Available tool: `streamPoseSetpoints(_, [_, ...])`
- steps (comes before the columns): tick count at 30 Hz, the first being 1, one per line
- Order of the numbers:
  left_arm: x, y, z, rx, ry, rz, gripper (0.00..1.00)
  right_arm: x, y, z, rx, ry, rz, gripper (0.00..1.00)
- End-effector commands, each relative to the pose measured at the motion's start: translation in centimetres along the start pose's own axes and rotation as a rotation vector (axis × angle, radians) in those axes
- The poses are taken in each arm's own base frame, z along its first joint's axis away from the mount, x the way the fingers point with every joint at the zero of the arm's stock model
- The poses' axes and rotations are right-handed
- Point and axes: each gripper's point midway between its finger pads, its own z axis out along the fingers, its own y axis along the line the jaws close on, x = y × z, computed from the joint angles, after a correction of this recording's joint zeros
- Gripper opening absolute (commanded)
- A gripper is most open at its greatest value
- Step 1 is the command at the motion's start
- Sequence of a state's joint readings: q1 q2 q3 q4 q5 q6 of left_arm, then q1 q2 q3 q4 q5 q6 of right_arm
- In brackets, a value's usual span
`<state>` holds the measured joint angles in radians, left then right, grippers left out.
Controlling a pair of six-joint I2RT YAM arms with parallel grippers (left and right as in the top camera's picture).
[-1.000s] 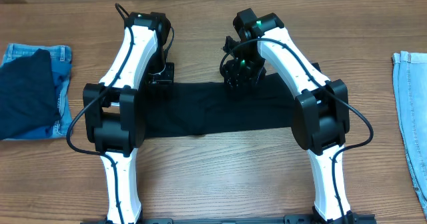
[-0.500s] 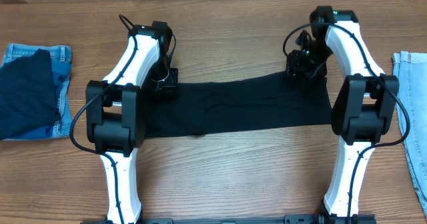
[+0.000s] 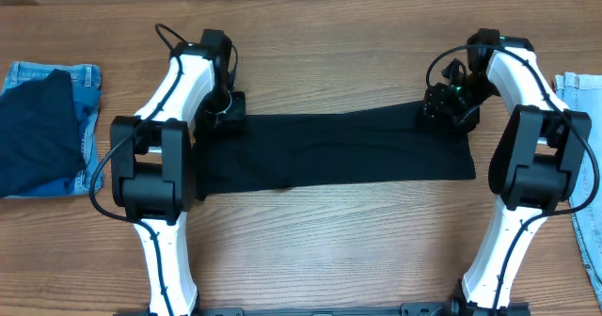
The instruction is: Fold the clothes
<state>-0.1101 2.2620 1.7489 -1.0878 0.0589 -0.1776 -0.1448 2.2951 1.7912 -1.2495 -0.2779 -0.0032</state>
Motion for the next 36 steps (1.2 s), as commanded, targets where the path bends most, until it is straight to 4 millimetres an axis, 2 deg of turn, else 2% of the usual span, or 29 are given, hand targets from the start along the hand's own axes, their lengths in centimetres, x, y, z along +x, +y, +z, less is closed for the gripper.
streamPoseSetpoints(1, [1.2, 4.1, 2.3, -0.04, 0.073, -0.093, 0.24, 0.8, -5.2, 2.4, 0.151, 0.056, 0.054, 0.71])
streamPoseSetpoints(5, [0.5, 4.0, 2.4, -0.037, 0.044, -0.093, 0.24, 0.8, -5.1, 2.4, 0.149, 0.056, 0.053, 0.71])
streamPoseSetpoints(7, [-0.4, 4.0, 2.4, -0.032, 0.008, -0.093, 0.25, 0.8, -4.2, 2.6, 0.114, 0.06, 0.046, 0.7])
streamPoseSetpoints(11, [-2.4, 4.3, 2.3, -0.018, -0.07, -0.146, 0.26, 0.8, -1.6, 3.2, 0.081, 0.059, -0.001, 0.7])
streamPoseSetpoints(16, [-4.9, 4.2, 2.0, -0.002, -0.172, -0.148, 0.4, -0.3, 2.7, 4.3, 0.002, 0.01, -0.088, 0.75])
streamPoseSetpoints(19, [-6.0, 5.6, 1.5, 0.012, -0.209, -0.209, 0.41, -1.3, 3.7, 4.2, -0.008, -0.034, -0.116, 0.74])
streamPoseSetpoints(20, [-6.4, 6.1, 1.0, 0.025, -0.221, -0.212, 0.41, -1.9, 4.1, 3.4, -0.01, -0.052, -0.122, 0.75])
streamPoseSetpoints(21, [-6.7, 6.3, 0.4, 0.034, -0.228, -0.202, 0.41, -2.6, 4.3, 2.0, -0.006, -0.076, -0.124, 0.81])
streamPoseSetpoints(22, [-7.1, 6.5, -0.5, 0.032, -0.238, -0.185, 0.41, -3.6, 4.4, -0.1, 0.003, -0.113, -0.123, 0.88])
streamPoseSetpoints(23, [-7.5, 6.5, -1.6, 0.024, -0.251, -0.157, 0.41, -4.6, 4.4, -2.5, 0.014, -0.153, -0.122, 0.91])
streamPoseSetpoints(25, [-8.1, 7.0, -3.5, -0.007, -0.269, -0.16, 0.39, -5.7, 4.0, -6.8, 0.034, -0.215, -0.107, 0.97])
streamPoseSetpoints(26, [-8.5, 7.0, -4.6, -0.005, -0.281, -0.161, 0.38, -6.0, 3.0, -8.9, 0.052, -0.239, -0.087, 1.0])
streamPoseSetpoints(27, [-8.7, 7.1, -5.5, -0.005, -0.289, -0.163, 0.37, -6.0, 1.5, -10.4, 0.051, -0.249, -0.054, 1.0])
streamPoseSetpoints(28, [-8.8, 7.1, -6.4, -0.003, -0.29, -0.172, 0.36, -5.7, 0.1, -10.7, 0.052, -0.238, -0.026, 1.0])
streamPoseSetpoints(30, [-8.4, 6.8, -7.6, 0.01, -0.27, -0.173, 0.35, -4.2, -2.5, -10.3, 0.006, -0.173, -0.028, 1.0])
streamPoseSetpoints(33, [-7.1, 6.5, -7.8, 0.016, -0.219, -0.172, 0.35, -2.4, -5.0, -8.9, -0.026, -0.096, -0.01, 0.99])
streamPoseSetpoints(34, [-6.7, 6.6, -7.8, 0.014, -0.203, -0.173, 0.35, -1.9, -5.6, -8.2, -0.031, -0.075, 0.001, 0.99])
streamPoseSetpoints(36, [-6.2, 6.6, -7.7, 0.011, -0.181, -0.174, 0.35, -0.7, -5.4, -6.2, -0.089, -0.023, -0.035, 0.98])
